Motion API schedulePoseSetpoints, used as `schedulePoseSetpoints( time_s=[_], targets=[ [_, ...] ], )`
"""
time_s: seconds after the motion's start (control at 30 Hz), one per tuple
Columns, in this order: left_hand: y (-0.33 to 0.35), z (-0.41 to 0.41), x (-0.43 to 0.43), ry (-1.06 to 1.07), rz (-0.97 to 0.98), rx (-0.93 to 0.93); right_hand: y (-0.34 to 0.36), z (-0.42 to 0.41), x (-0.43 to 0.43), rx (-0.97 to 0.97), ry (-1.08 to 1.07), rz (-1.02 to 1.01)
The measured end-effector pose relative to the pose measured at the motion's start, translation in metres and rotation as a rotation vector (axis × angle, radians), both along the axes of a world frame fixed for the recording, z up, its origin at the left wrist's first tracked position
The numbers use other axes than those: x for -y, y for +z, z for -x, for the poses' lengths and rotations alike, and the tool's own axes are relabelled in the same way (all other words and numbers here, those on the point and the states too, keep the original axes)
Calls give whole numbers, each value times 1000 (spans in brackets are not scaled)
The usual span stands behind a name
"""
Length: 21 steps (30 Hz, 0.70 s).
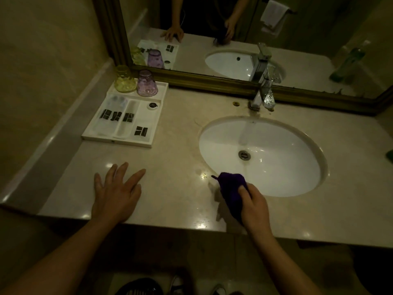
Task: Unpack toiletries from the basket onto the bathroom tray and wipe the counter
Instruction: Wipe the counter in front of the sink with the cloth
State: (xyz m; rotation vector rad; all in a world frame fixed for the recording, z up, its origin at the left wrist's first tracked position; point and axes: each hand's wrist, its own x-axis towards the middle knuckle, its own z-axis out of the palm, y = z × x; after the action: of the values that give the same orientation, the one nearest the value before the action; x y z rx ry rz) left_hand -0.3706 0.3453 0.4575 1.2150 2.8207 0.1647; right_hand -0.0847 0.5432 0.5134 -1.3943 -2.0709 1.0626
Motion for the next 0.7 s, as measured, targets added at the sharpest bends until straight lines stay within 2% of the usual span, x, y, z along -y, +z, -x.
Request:
schedulePoseSetpoints(
  time_s=[0.07,0.13,0.17,0.23,0.33,0.4,0.47,0.57,0.7],
  targets=[
    [-2,1,0,2,-8,-1,1,-7,-12,98,73,41],
    [-5,1,0,5,-7,-4,0,-18,-16,319,114,-216],
    [-6,2,0,5,-11,-4,-3,-20,-14,347,167,-330],
    [-7,2,-1,5,-14,-8,-12,-19,0,343,327,-326],
    [-8,1,-1,7,-24,-26,-29,-2,42,495,507,-400],
    [-8,2,-1,9,-19,-35,-40,28,65,484,649,-529],
    [-8,4,0,12,-5,-43,-43,64,74,456,731,-576],
    [-8,4,1,5,-2,-46,-39,78,47,498,627,-509],
    [-6,2,-1,12,1,-32,-38,32,30,534,387,-456]
  ],
)
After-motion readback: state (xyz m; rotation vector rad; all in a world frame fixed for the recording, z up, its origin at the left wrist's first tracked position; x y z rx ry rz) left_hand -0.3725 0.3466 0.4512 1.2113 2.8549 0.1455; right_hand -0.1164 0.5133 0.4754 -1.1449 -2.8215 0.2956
